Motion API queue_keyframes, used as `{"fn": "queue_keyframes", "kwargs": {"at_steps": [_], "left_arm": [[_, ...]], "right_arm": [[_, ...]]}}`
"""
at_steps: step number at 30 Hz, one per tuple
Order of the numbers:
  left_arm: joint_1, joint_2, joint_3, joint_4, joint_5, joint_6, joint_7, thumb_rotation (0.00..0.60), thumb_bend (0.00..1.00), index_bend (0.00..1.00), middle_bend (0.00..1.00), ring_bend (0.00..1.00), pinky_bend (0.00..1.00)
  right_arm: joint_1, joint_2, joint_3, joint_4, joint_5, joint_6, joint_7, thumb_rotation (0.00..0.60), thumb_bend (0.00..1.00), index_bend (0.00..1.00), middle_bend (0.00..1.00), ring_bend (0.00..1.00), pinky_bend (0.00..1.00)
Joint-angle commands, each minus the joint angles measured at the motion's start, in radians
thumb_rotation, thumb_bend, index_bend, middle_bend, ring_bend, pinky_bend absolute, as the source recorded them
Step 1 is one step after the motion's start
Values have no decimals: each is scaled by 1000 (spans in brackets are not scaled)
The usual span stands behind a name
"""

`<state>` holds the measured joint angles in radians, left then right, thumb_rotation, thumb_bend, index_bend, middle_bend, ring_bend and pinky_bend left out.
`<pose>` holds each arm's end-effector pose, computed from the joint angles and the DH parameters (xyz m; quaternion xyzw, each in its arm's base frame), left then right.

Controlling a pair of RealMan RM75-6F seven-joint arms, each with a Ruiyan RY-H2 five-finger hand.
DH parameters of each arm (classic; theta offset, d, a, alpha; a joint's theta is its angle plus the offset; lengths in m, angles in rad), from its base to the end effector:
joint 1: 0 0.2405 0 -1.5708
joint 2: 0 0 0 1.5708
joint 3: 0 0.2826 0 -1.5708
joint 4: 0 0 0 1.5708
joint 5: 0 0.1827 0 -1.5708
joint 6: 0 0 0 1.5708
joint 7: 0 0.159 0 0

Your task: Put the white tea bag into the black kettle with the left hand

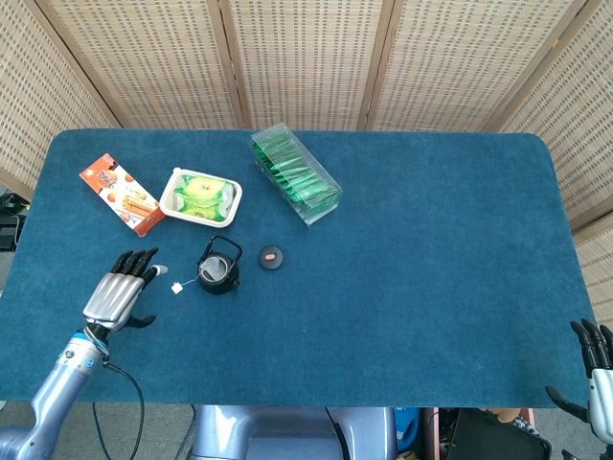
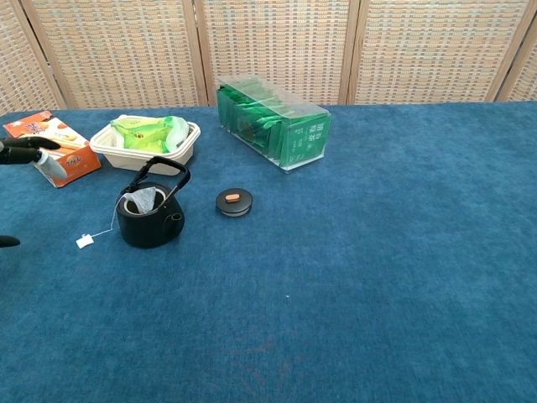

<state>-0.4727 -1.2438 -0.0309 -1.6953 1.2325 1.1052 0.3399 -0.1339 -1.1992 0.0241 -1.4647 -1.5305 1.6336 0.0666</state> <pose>-0.2591 0.2919 0.0959 -0.7275 -0.3853 -0.2968 0.4840 -0.3656 -0.1149 0.1963 0.5369 -0.4043 0.3637 0.6450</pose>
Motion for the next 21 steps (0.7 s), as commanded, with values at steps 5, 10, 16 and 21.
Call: {"fn": "queue_keyframes", "kwargs": {"at_steps": [5, 10, 16, 21], "left_arm": [[-39, 25, -19, -9, 58, -2, 51, 600, 369, 204, 130, 80, 21], [-65, 38, -32, -25, 60, -11, 120, 600, 527, 205, 465, 439, 410], [-98, 57, -32, -49, 29, -61, 197, 598, 743, 205, 764, 696, 681], [-123, 64, -26, -67, -32, -107, 264, 536, 935, 204, 850, 758, 721]], "right_arm": [[1, -4, -1, 1, -2, 0, 1, 600, 19, 107, 141, 0, 64], [-5, -4, -2, 3, 0, 6, 3, 600, 19, 107, 141, 0, 64], [-6, -4, -2, 7, 1, 7, 8, 600, 19, 107, 141, 0, 64], [-6, -7, -2, 11, 3, 4, 11, 600, 19, 107, 141, 0, 64]]}}
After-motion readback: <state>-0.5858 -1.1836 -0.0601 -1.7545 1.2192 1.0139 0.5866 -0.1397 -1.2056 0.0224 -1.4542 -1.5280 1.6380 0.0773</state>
